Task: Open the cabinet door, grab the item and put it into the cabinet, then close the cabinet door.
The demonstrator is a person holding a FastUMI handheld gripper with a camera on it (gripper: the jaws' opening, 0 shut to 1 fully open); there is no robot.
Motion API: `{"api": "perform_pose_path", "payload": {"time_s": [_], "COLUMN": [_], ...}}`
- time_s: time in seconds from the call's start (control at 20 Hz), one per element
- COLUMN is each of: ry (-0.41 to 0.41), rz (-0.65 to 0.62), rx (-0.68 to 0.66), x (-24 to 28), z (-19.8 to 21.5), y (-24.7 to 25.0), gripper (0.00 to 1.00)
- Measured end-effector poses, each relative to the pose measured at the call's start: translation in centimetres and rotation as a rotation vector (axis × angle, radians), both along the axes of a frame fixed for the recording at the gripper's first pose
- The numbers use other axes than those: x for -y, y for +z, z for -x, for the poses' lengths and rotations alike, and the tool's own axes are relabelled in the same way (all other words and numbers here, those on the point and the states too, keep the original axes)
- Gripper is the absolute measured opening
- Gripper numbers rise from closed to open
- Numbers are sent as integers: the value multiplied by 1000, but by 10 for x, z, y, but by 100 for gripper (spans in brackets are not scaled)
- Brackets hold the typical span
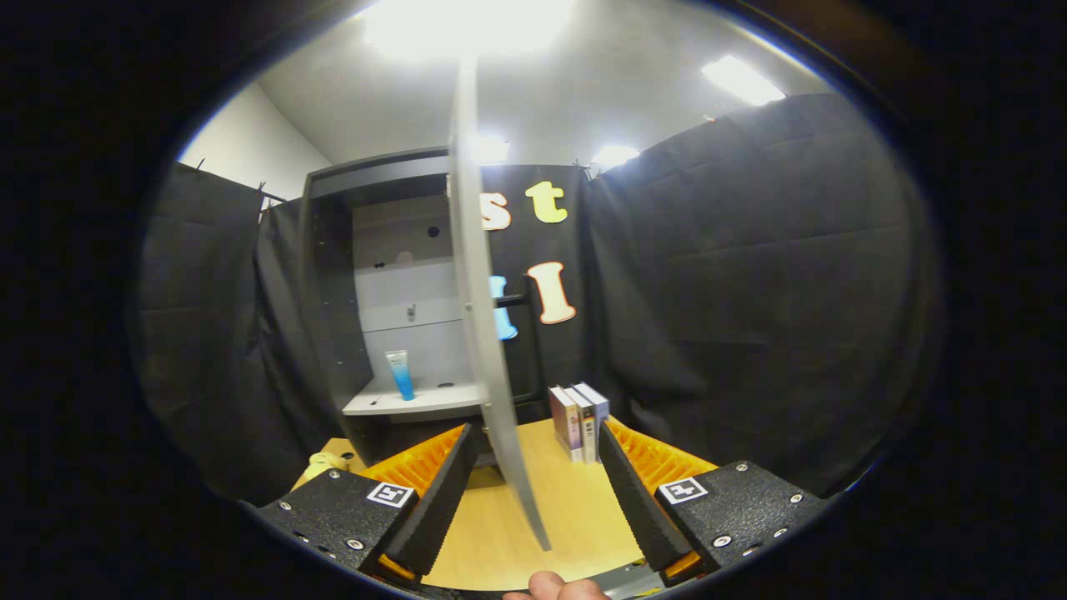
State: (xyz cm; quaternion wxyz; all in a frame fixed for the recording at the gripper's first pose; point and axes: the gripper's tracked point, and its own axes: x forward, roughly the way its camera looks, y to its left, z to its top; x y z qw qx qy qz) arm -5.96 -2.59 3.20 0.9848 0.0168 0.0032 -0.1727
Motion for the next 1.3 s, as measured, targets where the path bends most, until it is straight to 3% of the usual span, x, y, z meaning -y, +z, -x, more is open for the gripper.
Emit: {"api": "perform_pose_path", "payload": {"time_s": [0.2, 0.4, 0.55, 0.7, 0.9, 1.3], "ry": [5, 123, 226, 271, 352, 402], "rz": [-23, 2, 98, 208, 24, 38], "rx": [34, 32, 3, 20, -20, -17], "x": [47, 60, 45, 39, 10, -90], "z": [-28, -68, -83, -86, -90, -101], "y": [26, 33, 27, 30, 11, 0], "gripper": [92, 92, 92, 90, 90, 90]}}
